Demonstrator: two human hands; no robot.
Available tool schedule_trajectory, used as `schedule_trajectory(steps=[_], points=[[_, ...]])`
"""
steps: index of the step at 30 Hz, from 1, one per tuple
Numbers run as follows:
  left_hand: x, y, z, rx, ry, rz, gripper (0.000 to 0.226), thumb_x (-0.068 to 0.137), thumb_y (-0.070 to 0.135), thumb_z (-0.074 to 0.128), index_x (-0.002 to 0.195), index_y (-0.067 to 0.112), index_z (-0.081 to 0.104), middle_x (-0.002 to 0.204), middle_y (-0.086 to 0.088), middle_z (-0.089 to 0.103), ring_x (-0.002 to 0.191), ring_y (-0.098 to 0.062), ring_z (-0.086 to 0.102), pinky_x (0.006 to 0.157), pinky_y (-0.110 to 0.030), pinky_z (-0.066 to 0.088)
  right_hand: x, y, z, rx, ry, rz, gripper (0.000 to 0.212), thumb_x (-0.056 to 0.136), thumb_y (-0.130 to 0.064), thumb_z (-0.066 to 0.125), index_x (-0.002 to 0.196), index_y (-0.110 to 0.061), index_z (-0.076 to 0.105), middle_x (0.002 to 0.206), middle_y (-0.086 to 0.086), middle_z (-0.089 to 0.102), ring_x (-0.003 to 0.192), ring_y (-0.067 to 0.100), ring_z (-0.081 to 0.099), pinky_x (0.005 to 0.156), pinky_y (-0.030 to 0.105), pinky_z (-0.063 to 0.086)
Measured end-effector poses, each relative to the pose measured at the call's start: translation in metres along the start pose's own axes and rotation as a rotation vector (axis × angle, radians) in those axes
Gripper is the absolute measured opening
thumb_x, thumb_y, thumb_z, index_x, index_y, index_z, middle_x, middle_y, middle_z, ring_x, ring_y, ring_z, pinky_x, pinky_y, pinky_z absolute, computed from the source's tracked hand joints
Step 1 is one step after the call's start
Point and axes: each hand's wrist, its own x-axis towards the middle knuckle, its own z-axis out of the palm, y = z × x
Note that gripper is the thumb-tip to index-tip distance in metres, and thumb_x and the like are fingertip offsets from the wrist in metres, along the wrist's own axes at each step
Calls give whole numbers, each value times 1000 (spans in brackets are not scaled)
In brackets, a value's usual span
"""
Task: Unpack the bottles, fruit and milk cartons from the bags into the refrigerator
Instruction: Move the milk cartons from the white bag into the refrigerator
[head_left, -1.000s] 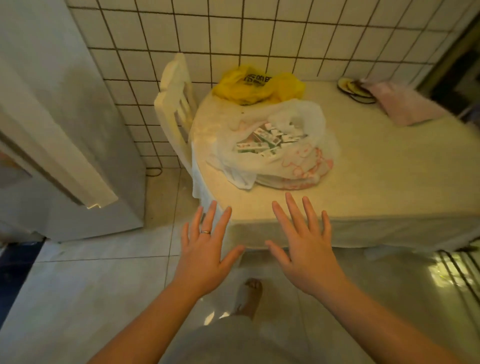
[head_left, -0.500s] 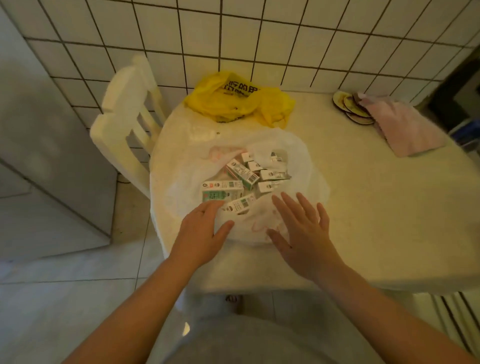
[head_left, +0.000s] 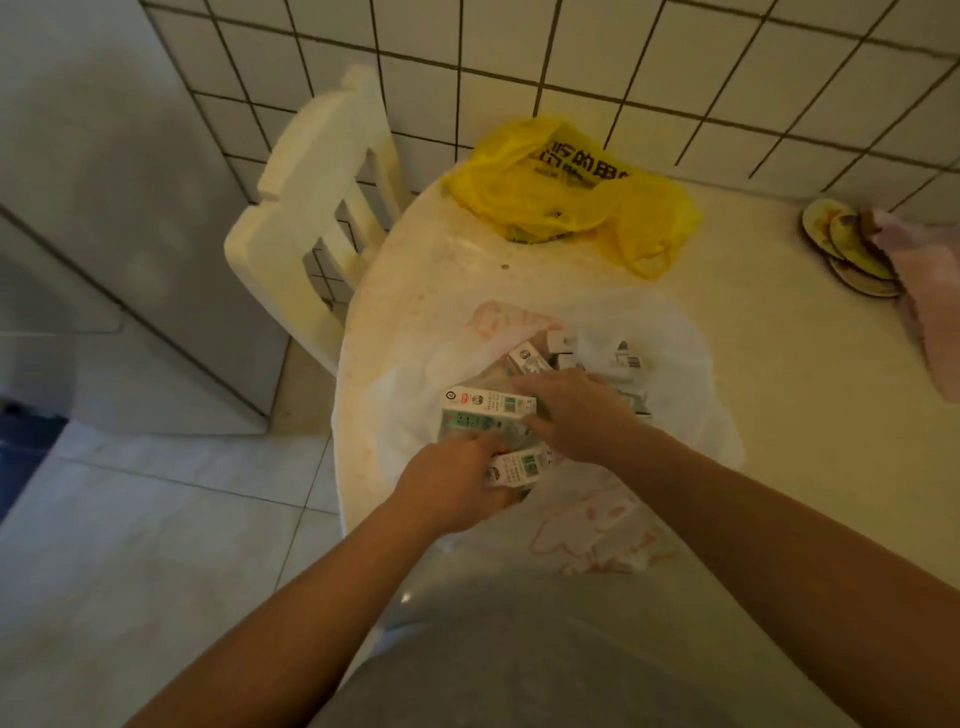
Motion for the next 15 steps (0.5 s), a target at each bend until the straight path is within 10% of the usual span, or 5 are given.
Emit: schedule_trajectory(steps=[9,15], points=[[1,-7,9,14,-46,-72,43,89,52,60,123,25,55,117,-1,63,96,-24,66,76,-36,55,63,8,16,-387,-172,-101,54,87,-55,57,136,-33,49,115,3,63,111,27,52,97,45,39],[-1,-5,8,-207,-40,-120,37,89,45,65,119,25,61,115,0,67,99,-21,66,80,-36,56,57,10,13,-84,-123,-52,45,86,-43,60,130,-34,60,102,-2,67,93,19,61,87,38,50]])
